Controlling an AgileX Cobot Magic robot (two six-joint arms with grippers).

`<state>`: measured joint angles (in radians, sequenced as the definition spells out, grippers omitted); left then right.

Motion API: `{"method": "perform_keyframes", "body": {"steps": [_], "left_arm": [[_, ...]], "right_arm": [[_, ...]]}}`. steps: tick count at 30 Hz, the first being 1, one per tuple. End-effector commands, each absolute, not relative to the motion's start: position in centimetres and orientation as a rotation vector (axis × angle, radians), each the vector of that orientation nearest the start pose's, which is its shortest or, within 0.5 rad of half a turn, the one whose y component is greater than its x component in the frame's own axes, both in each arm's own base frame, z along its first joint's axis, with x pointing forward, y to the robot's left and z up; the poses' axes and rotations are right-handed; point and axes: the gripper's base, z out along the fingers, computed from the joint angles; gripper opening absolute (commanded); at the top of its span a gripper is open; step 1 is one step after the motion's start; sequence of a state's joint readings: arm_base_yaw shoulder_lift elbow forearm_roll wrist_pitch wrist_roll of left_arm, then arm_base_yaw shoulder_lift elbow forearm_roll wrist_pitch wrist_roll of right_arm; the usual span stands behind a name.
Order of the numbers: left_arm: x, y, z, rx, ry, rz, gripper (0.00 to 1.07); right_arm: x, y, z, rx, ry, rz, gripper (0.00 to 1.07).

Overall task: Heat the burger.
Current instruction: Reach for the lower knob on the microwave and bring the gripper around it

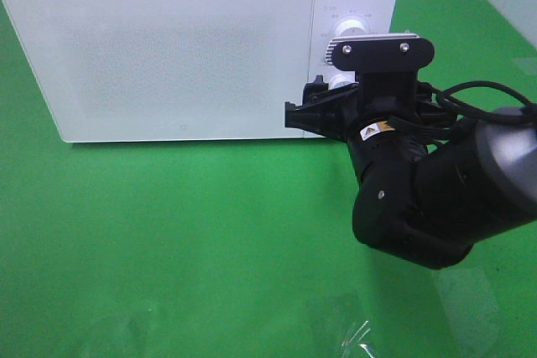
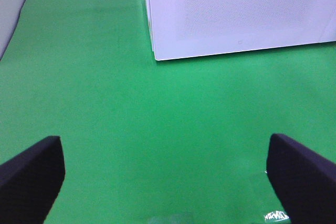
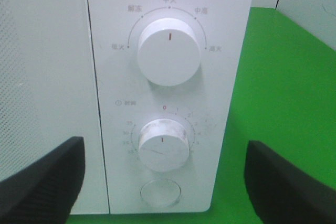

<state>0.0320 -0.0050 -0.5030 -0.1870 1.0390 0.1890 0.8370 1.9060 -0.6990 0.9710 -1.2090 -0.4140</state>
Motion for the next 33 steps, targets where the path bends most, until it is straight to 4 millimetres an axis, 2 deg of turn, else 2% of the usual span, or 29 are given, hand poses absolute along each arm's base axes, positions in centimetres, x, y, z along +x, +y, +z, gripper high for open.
{"method": "perform_keyframes", "body": {"steps": [1,14,26,33], "left_arm": [[-0.9,-1.5,28.0,0.156,1.965,-0.082,1.03],[-0.8,-1.5,28.0,0.155,1.970,-0.077,1.03],[-0.8,-1.4,28.0,0.156,1.974,-0.074,1.03],[-0.8,-1.4,28.0,0.156,1.974,-0.074,1.03]], "right_arm": [[27.0,18.6,15.7,0.022,1.605,-0.063,0.74],[28.6,20.1,14.1,0.003,1.615,-0.045,0.74],[30.1,19.4,13.0,0.007,1.651,-0.056,0.74],[30.8,19.9,12.5,-0.009,1.668,-0.041,0.74]]}}
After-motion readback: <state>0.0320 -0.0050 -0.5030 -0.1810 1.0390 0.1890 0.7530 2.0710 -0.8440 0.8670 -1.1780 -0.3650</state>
